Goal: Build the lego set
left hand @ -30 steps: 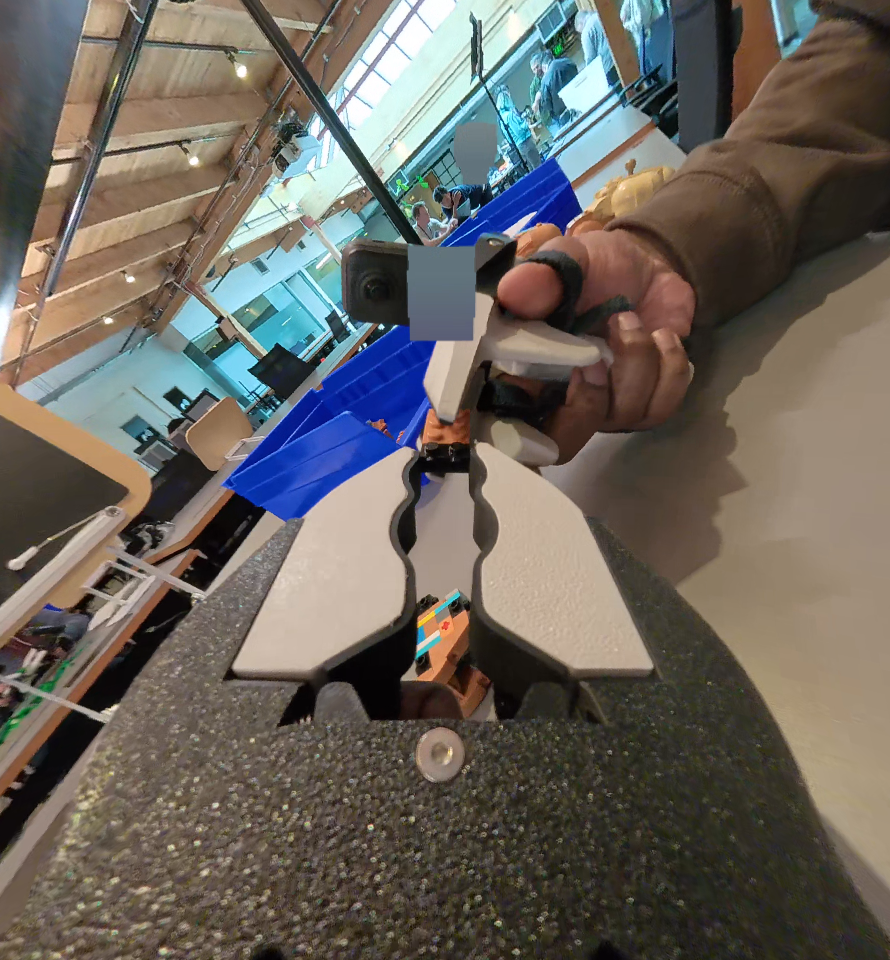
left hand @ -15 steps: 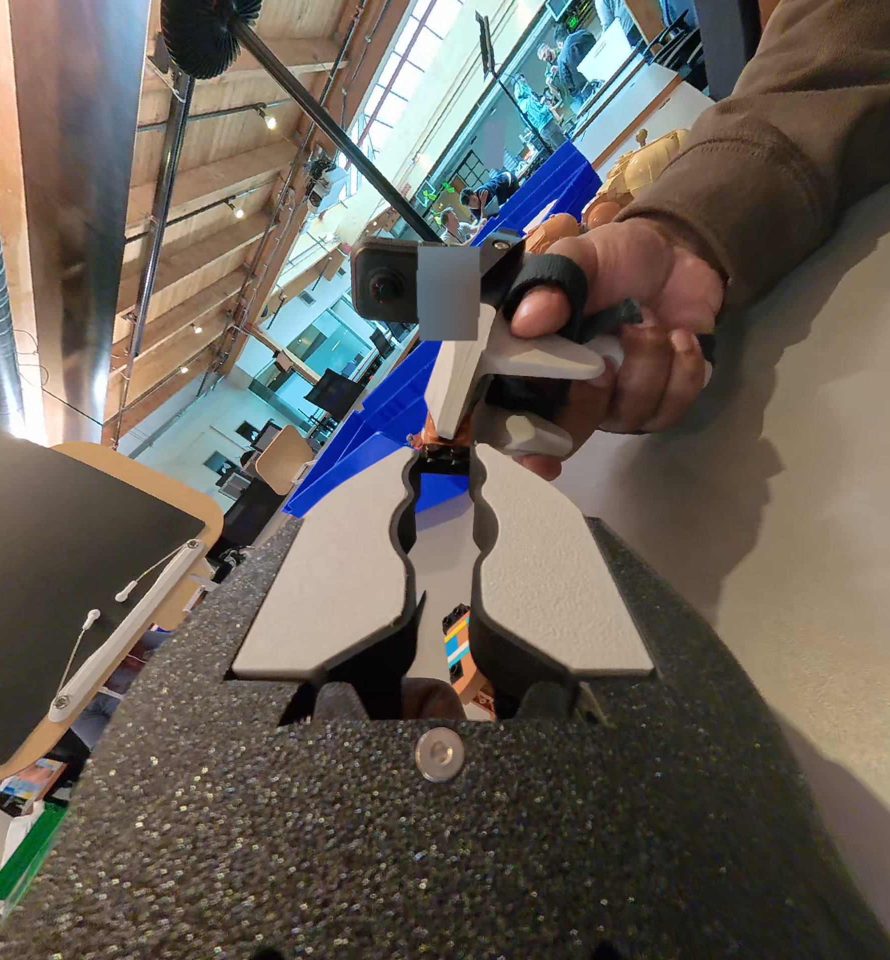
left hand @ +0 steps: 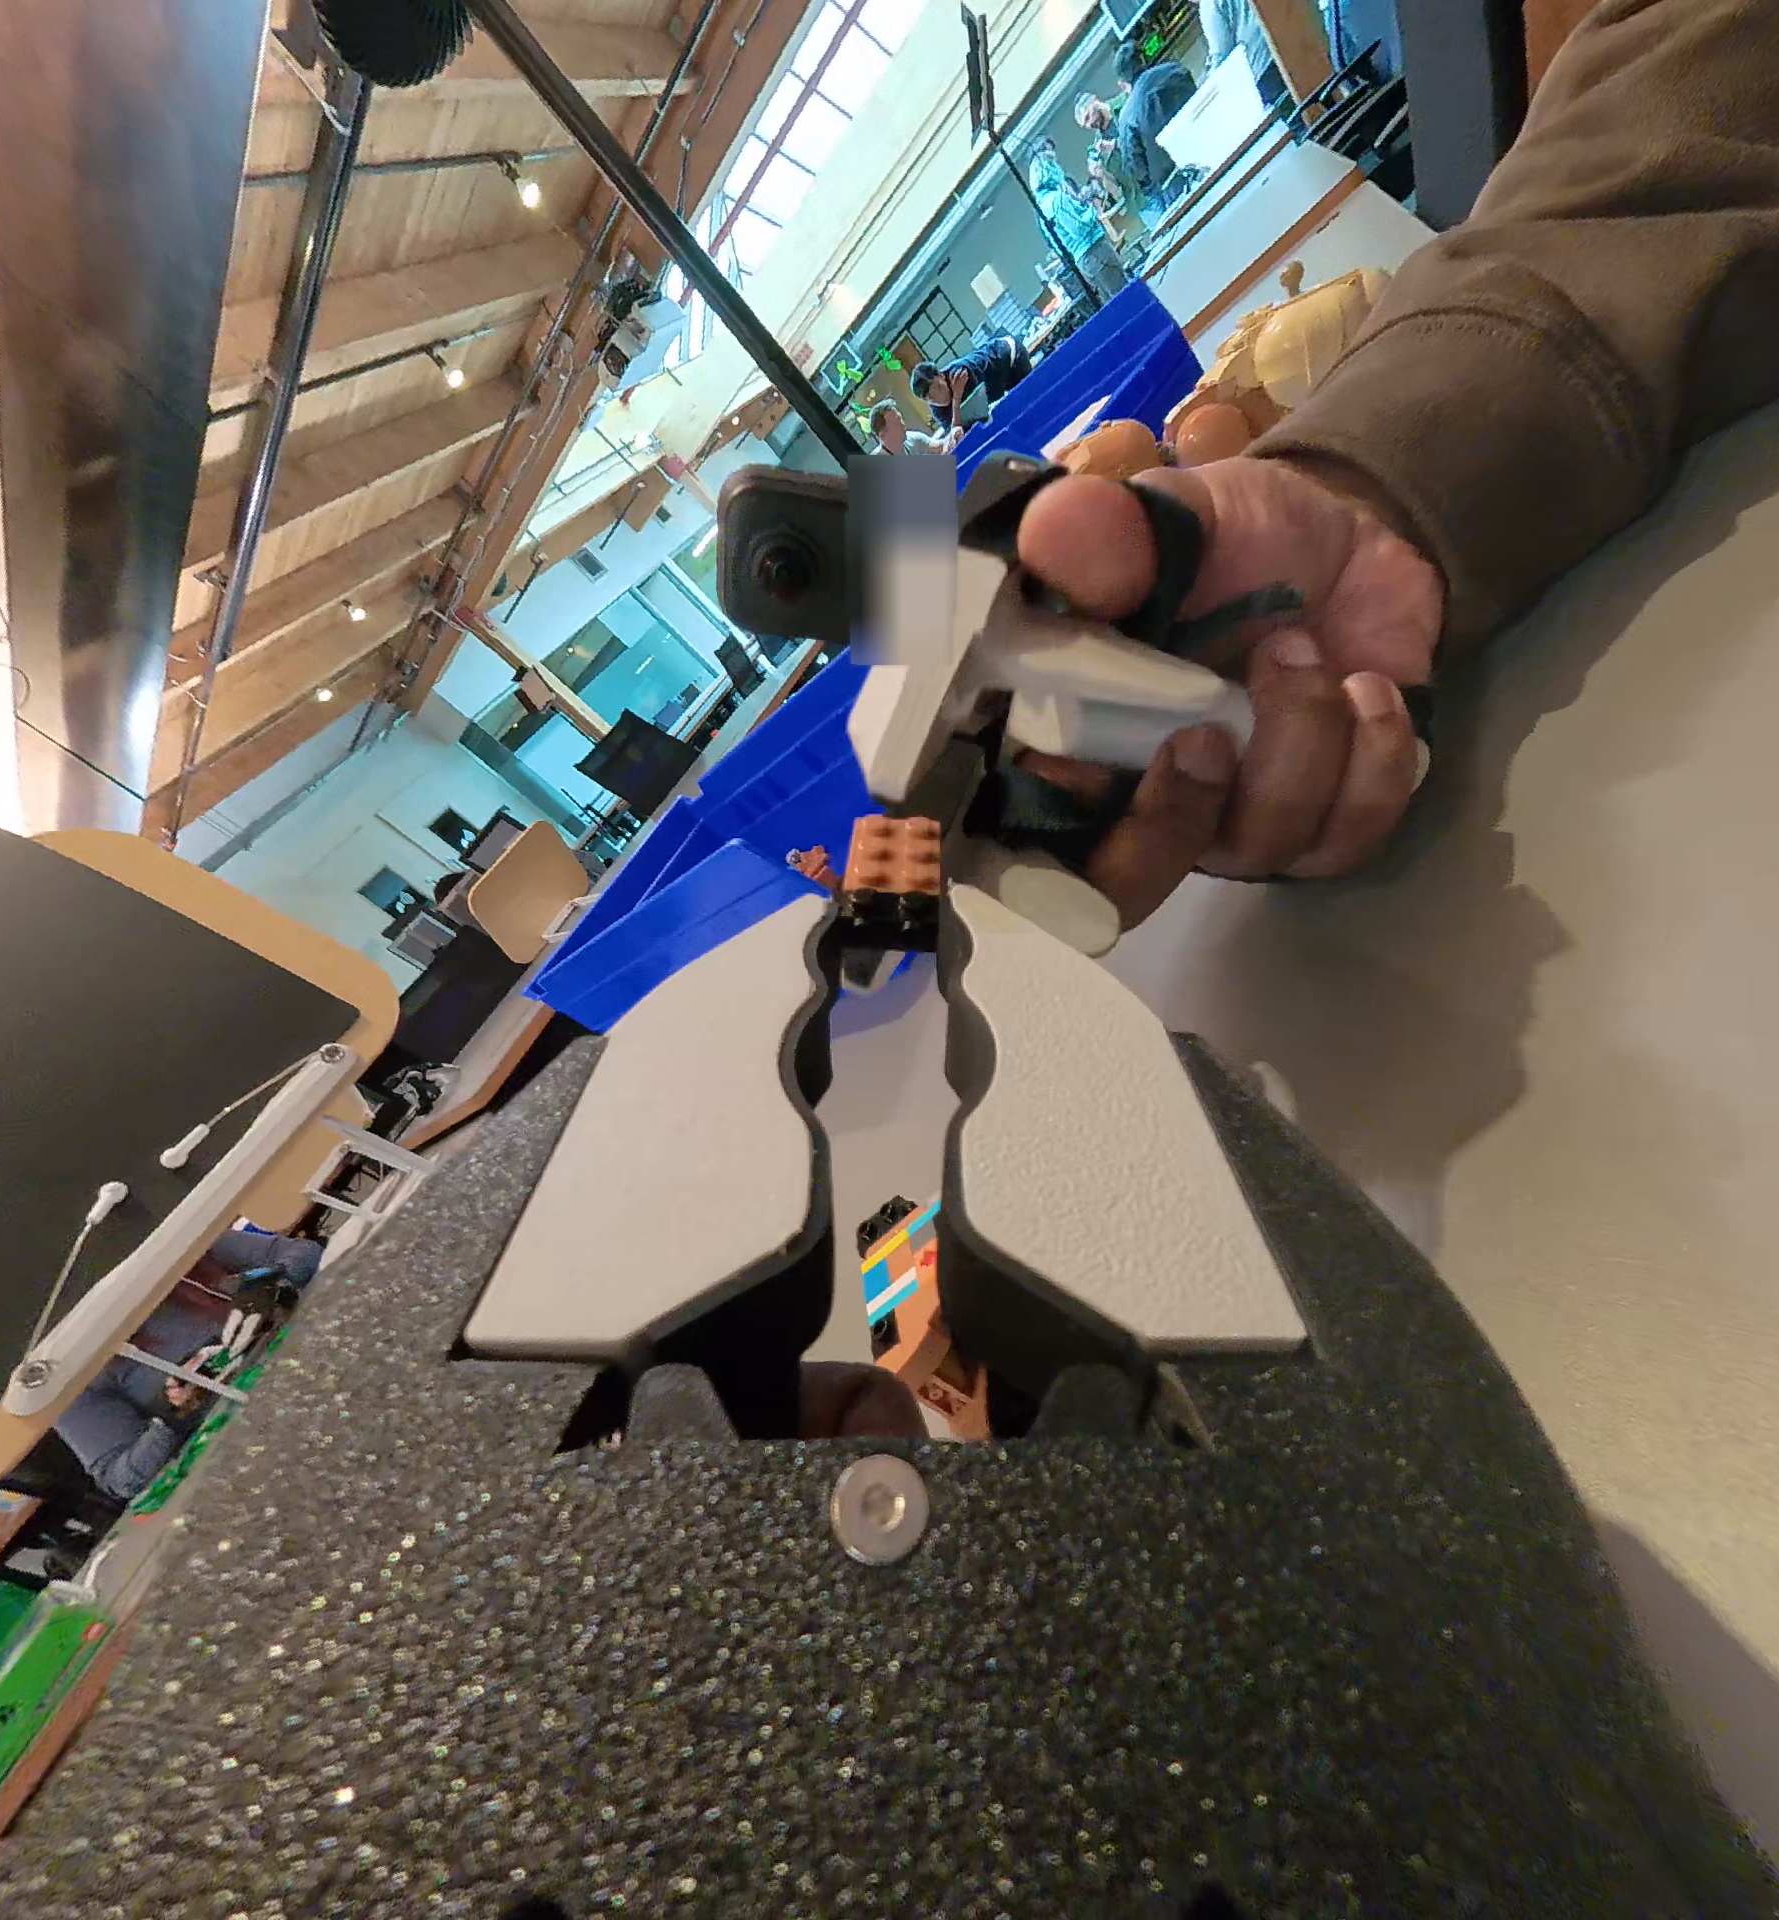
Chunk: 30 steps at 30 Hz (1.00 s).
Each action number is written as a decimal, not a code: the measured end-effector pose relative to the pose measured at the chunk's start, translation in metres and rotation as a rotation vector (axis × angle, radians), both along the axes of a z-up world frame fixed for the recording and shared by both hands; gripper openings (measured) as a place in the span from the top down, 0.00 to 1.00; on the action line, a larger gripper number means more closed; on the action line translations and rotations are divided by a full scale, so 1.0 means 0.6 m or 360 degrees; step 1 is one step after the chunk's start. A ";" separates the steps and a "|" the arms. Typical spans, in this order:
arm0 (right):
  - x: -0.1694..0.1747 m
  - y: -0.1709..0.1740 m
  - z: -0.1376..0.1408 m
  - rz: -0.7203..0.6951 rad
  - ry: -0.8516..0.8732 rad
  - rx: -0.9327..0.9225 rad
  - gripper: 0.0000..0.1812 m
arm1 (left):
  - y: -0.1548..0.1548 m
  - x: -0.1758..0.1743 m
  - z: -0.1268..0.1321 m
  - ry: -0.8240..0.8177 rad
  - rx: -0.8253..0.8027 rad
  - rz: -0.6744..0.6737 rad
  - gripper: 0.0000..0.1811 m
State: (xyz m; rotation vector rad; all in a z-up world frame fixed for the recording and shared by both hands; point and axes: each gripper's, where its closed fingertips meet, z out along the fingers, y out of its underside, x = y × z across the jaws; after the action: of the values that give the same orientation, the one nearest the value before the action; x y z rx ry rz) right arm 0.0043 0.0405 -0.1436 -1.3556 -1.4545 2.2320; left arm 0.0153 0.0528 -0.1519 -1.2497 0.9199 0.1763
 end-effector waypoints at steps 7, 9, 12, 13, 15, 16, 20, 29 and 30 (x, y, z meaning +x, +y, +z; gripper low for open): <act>0.006 0.029 0.012 -0.0144 0.0172 0.0203 0.73 | 0.004 -0.013 0.006 -0.0152 -0.0076 -0.0005 0.91; 0.008 0.039 0.014 -0.0200 0.0234 0.0298 0.73 | 0.006 -0.019 0.007 -0.0213 -0.0101 0.0001 0.91; 0.012 0.047 0.013 -0.0268 0.0309 0.0434 0.72 | 0.008 -0.026 0.008 -0.0303 -0.0147 -0.0007 0.91; 0.012 0.049 0.011 -0.0290 0.0326 0.0483 0.72 | 0.009 -0.028 0.008 -0.0333 -0.0162 -0.0013 0.91; 0.011 0.052 0.004 -0.0334 0.0345 0.0591 0.72 | 0.011 -0.032 0.008 -0.0397 -0.0195 -0.0025 0.91; 0.010 0.055 0.000 -0.0360 0.0349 0.0639 0.71 | 0.012 -0.034 0.007 -0.0432 -0.0214 -0.0032 0.91; 0.006 0.062 -0.002 -0.0435 0.0374 0.0712 0.73 | 0.016 -0.041 0.002 -0.0521 -0.0271 -0.0046 0.91; 0.000 0.059 -0.010 -0.0462 0.0371 0.0790 0.78 | 0.016 -0.061 0.014 -0.0713 -0.0293 -0.0057 0.91; 0.000 0.061 -0.009 -0.0473 0.0371 0.0781 0.79 | 0.016 -0.065 0.016 -0.0744 -0.0295 -0.0054 0.91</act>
State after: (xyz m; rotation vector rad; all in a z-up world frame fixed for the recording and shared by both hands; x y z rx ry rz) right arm 0.0042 0.0772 -0.1491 -1.0324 -1.4716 1.6417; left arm -0.0234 0.0627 -0.1425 -1.3680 0.5586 -0.2266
